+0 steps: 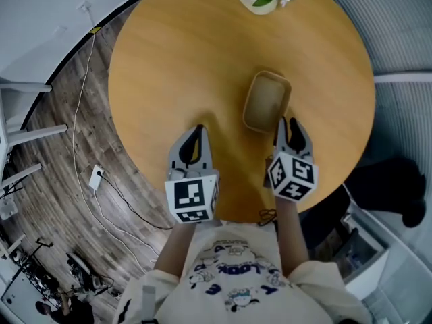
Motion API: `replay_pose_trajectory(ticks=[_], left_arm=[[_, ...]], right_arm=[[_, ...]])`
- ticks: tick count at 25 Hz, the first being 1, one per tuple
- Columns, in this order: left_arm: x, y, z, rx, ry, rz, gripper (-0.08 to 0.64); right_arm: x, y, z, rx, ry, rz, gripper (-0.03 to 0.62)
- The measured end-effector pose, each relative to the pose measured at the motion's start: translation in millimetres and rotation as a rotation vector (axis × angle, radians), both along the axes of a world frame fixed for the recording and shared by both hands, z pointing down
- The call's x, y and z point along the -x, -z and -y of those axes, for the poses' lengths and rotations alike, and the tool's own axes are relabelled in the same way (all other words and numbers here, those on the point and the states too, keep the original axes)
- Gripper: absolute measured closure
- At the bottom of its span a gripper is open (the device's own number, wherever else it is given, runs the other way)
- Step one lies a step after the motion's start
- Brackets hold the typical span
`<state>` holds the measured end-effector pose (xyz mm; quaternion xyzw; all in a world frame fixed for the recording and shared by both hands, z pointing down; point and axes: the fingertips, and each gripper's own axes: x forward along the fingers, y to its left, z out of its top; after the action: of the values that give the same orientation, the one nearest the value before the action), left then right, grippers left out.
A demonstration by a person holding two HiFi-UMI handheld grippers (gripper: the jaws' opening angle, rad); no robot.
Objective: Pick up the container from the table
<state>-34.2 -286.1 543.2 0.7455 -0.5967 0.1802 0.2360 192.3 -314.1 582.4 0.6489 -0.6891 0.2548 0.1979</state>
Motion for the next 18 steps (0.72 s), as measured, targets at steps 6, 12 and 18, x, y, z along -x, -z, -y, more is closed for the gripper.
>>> replay_pose_trajectory(ticks=[6, 12, 18], left_arm=[[-8, -22, 8, 0.044, -0.001, 0.002, 0.558], [-10, -43, 9, 0.089, 0.004, 0.005, 0.558], [-10, -51, 8, 0.114, 0.001, 0.007, 0.558]], right_arm=[[-8, -31, 6, 0.072, -0.029, -0.006, 0.509], [-11, -53, 9, 0.119, -0.051, 0.011, 0.511], [-8, -63, 11, 0.148, -0.057, 0.027, 0.519]])
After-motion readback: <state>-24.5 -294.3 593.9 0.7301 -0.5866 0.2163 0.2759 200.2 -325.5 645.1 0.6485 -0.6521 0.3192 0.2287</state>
